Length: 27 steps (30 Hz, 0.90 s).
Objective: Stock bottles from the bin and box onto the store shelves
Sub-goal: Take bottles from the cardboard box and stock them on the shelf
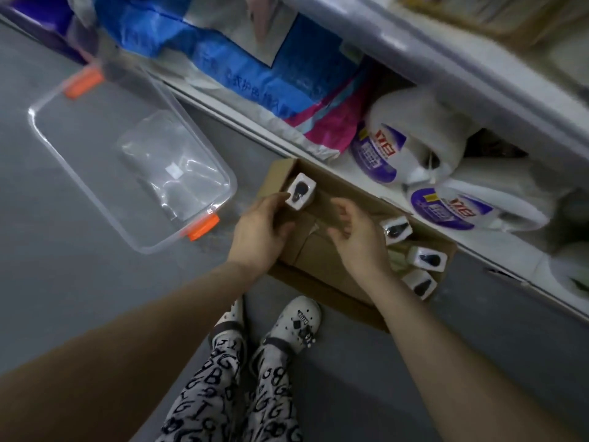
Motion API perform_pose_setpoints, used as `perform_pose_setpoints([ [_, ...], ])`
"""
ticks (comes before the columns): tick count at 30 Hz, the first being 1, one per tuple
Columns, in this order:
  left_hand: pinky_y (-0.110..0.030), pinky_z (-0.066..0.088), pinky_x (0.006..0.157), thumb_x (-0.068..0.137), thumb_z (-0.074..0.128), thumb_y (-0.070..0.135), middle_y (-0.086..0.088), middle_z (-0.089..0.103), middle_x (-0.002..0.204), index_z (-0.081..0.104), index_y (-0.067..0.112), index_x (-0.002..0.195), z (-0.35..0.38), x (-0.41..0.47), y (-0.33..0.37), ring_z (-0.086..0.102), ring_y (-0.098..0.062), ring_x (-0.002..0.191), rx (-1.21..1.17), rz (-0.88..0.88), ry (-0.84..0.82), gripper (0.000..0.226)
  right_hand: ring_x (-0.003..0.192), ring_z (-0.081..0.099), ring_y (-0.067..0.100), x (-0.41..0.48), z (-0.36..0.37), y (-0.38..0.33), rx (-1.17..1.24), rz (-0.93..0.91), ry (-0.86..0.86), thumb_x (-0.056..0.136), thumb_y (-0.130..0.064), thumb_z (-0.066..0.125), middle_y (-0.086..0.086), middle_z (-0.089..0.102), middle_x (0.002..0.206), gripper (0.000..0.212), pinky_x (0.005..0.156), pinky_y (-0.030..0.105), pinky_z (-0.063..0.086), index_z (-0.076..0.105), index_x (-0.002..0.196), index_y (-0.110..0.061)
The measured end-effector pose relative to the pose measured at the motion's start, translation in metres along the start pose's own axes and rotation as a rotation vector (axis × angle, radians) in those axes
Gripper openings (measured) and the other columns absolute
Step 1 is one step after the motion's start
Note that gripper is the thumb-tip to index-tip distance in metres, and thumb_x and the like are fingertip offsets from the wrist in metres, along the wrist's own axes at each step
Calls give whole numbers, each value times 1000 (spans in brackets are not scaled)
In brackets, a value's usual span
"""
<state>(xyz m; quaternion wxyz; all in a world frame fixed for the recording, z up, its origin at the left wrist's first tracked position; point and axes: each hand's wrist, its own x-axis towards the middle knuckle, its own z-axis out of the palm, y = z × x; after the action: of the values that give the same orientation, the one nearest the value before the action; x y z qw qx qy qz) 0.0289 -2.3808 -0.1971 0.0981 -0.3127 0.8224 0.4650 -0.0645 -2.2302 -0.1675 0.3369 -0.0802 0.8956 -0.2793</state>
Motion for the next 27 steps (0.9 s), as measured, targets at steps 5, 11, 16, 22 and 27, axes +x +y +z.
perform_pose_setpoints([
  [5, -38, 47, 101, 84, 71, 18, -3, 60, 131, 53, 21, 136, 33, 33, -34, 58, -22, 118, 40, -27, 34, 55, 130, 50, 18, 56, 30, 24, -101, -38, -46, 91, -8, 65, -1, 55, 140, 56, 105, 40, 47, 48, 141, -30],
  [11, -31, 38, 102, 84, 71, 16, -4, 54, 139, 46, 21, 143, 61, 59, -63, 51, -24, 126, 79, -9, 35, 64, 135, 43, 17, 112, 62, 39, -186, -152, -111, 91, -5, 64, -4, 44, 149, 68, 108, 33, 40, 38, 148, -29],
  [16, -31, 36, 107, 86, 70, 17, -1, 48, 147, 40, 20, 148, 81, 65, -76, 47, -21, 132, 80, 1, 18, 69, 143, 32, 14, 135, 79, 46, -257, -209, -194, 92, 4, 58, -9, 25, 161, 80, 107, 24, 30, 25, 155, -30],
  [22, -38, 41, 110, 88, 69, 16, 0, 43, 151, 33, 20, 152, 91, 61, -78, 46, -18, 133, 40, -4, 16, 74, 127, 44, 15, 132, 84, 57, -252, -253, -159, 88, 3, 62, -4, 34, 146, 76, 93, 19, 38, 35, 150, -32],
  [27, -26, 34, 111, 88, 68, 17, -1, 44, 150, 37, 18, 149, 99, 58, -79, 44, -17, 134, 65, 53, 12, 68, 125, 49, 23, 121, 88, 77, -182, -215, -96, 82, -2, 71, 1, 43, 137, 64, 91, 41, 56, 47, 134, -30],
])
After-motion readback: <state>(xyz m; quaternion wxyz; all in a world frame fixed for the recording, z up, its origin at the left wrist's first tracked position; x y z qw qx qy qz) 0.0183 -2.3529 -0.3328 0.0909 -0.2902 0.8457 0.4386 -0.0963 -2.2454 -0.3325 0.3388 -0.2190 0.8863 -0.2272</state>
